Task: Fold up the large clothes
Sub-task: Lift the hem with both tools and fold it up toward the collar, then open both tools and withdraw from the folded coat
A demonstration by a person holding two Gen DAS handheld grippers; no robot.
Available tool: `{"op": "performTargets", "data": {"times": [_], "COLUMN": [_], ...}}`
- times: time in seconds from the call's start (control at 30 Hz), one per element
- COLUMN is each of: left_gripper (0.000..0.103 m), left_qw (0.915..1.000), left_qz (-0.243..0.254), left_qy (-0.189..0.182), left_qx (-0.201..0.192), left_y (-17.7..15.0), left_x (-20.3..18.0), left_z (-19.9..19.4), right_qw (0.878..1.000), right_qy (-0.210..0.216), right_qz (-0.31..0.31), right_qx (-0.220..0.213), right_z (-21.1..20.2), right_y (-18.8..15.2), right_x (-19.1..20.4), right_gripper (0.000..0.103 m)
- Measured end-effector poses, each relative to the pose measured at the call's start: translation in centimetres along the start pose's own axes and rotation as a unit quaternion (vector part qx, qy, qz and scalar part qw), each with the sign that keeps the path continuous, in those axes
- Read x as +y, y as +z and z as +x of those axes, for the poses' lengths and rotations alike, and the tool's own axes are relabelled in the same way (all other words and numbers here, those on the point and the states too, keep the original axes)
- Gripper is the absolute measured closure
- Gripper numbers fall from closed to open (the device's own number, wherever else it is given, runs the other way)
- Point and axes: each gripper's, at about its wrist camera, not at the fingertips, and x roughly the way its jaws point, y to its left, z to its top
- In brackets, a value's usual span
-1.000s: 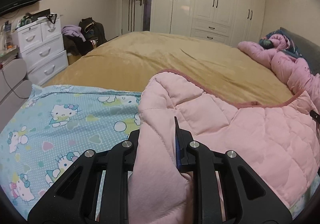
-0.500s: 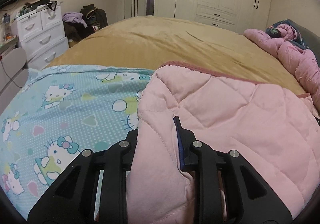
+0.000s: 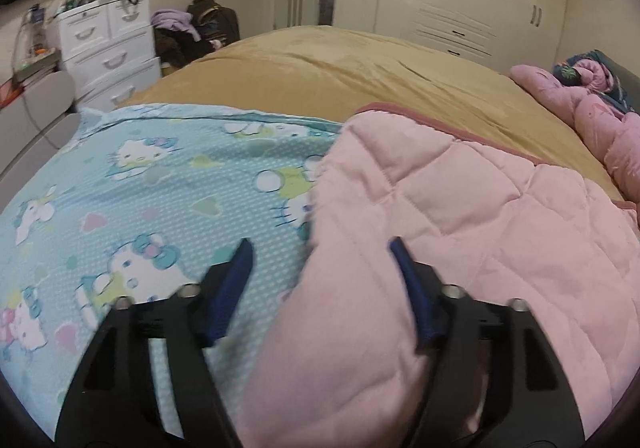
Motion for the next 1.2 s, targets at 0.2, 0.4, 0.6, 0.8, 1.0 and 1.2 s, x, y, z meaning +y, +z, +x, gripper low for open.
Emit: {"op": "performTargets", "data": {"times": [0.2,0.4,0.6,0.8,1.0,1.2], "left_gripper": [0.016,0.009,0.009,0.009,0.008,0.008], "left_qw": [0.9998,0.999,0.9921,0.9898,0.9903,0.9908], "left_qz": [0.002,0.026,0.078,0.113,0.104,0.099], "left_qy": [0.016,-0.01,-0.092,-0.081,-0.081,-0.087], "left_qx": [-0.008,-0.035,-0.035,0.033,0.044,0.032], "left_y": [-0.6,-0.5,-2.4,-5.3,-6.7,-7.1], "left_x": [0.2,-2.8,-9.1,-13.1,-13.1,-12.8], "left_z": [-3.3,-7.6,-9.7,-6.6,-3.4,-4.1], "right_qw": [0.999,0.994,0.981,0.975,0.973,0.979], "right_qy": [-0.025,0.023,0.09,0.107,0.069,0.064], "right_qz": [-0.001,-0.076,-0.165,-0.193,-0.21,-0.188], "right_qx": [-0.029,-0.076,-0.046,0.021,0.062,0.054], "right_z": [-3.9,-9.6,-10.8,-7.8,-3.9,-3.4], "right_y": [-1.0,-3.1,-5.1,-6.5,-8.1,-8.2], "right_x": [-0.9,2.9,9.4,12.5,14.1,14.1], "right_gripper": [0.015,0.015,0.015,0.013,0.004,0.004]}}
